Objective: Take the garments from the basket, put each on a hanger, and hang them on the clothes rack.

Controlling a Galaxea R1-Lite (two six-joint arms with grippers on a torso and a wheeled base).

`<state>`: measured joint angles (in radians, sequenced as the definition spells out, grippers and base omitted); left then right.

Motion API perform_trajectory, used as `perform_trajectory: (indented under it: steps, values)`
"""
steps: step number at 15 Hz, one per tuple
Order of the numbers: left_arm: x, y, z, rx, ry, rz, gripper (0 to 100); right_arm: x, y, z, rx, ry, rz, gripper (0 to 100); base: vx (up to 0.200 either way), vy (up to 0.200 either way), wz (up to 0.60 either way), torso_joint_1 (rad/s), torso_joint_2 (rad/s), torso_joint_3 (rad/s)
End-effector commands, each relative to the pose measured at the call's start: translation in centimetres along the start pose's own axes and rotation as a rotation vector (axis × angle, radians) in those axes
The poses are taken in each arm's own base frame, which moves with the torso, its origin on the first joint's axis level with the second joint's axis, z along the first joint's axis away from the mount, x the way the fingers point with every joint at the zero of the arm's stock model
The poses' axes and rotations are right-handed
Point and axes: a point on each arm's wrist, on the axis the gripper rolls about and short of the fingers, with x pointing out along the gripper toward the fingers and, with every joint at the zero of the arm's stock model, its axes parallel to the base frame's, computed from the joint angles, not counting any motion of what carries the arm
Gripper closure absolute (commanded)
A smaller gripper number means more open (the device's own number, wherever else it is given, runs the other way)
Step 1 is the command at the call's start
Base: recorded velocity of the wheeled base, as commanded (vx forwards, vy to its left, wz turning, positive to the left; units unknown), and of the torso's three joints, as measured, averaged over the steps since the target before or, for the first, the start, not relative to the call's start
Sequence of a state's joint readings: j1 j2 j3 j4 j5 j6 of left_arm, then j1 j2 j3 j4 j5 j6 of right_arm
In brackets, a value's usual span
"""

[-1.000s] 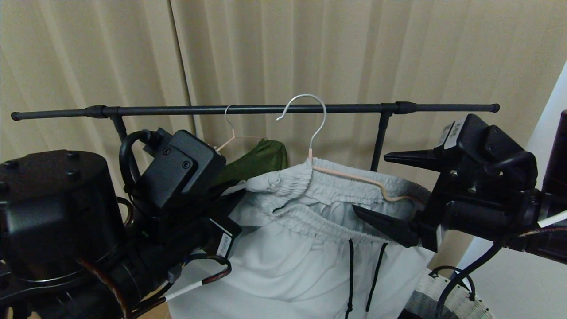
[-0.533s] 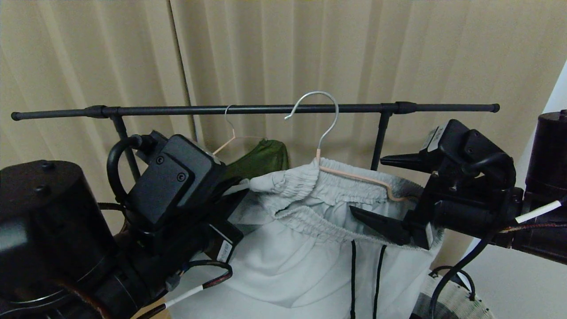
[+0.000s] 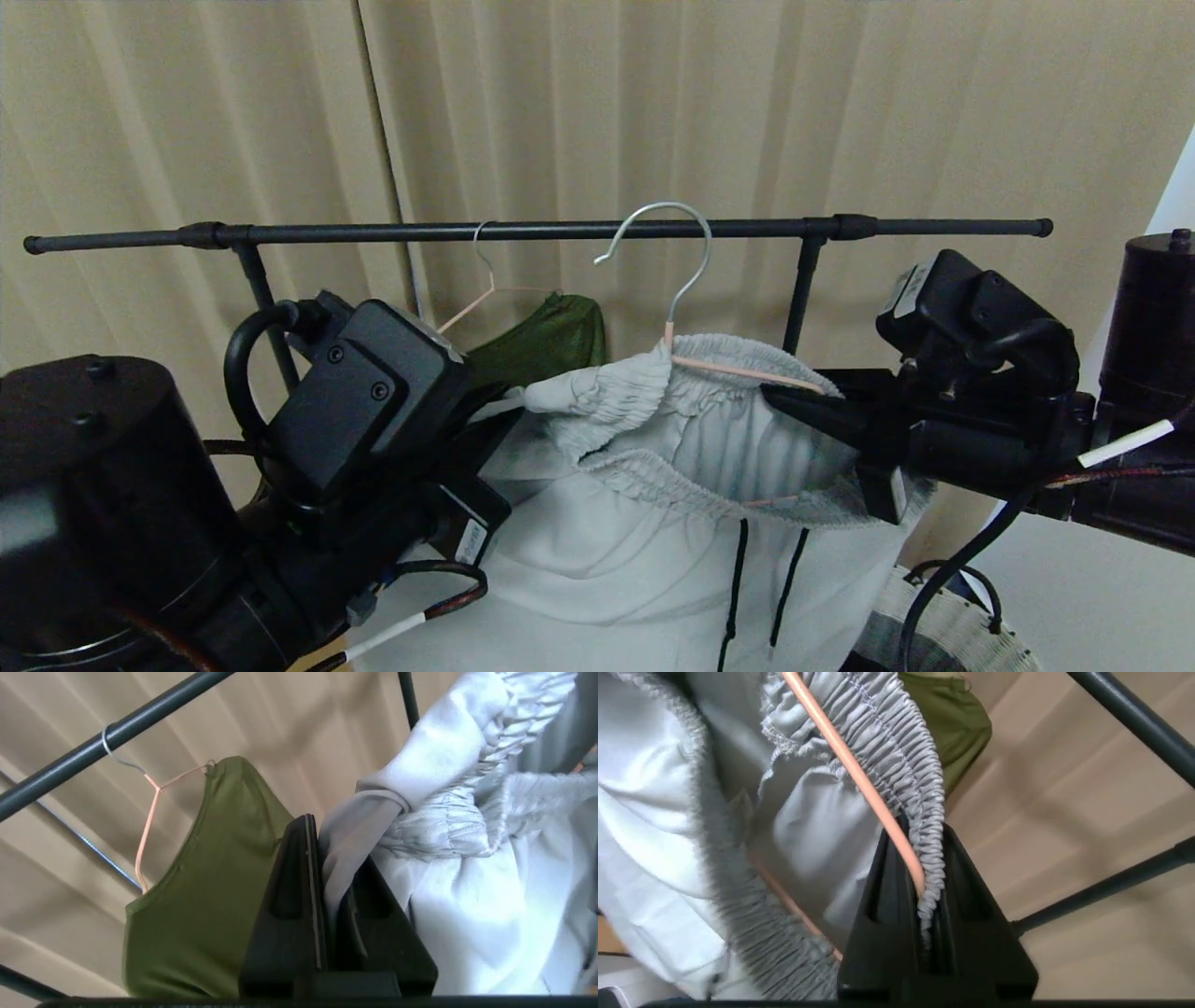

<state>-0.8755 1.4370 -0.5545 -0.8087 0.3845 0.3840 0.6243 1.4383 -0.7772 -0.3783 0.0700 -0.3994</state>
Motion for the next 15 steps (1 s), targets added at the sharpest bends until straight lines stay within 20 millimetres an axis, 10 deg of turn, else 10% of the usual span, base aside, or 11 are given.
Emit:
perform_trajectory:
  steps: [1,5,6,15]
  values:
    - [0.0,0.0,0.0,0.0,0.002,0.003,100,0.0,0.0,0.0,-0.001,0.0,-0.001,100,0.0,0.0,0.0,0.0,0.0,0.0]
    - [-0.1,0.1,-0.3,0.0,0.012,0.004,100,-0.2,0.0,0.1,0.0,-0.004,-0.004,100,0.0,0.0,0.0,0.0,0.0,0.0]
    - [-0.1,0.1,-0.4,0.0,0.013,0.003,0,-0.2,0.0,0.0,0.0,-0.004,-0.004,100,0.0,0.0,0.0,0.0,0.0,0.0]
    - [-2.7,1.3,-0.8,-0.074,-0.035,-0.038,0,-4.2,-2.5,-0.2,0.027,-0.02,-0.195,100,0.0,0.0,0.0,0.0,0.0,0.0]
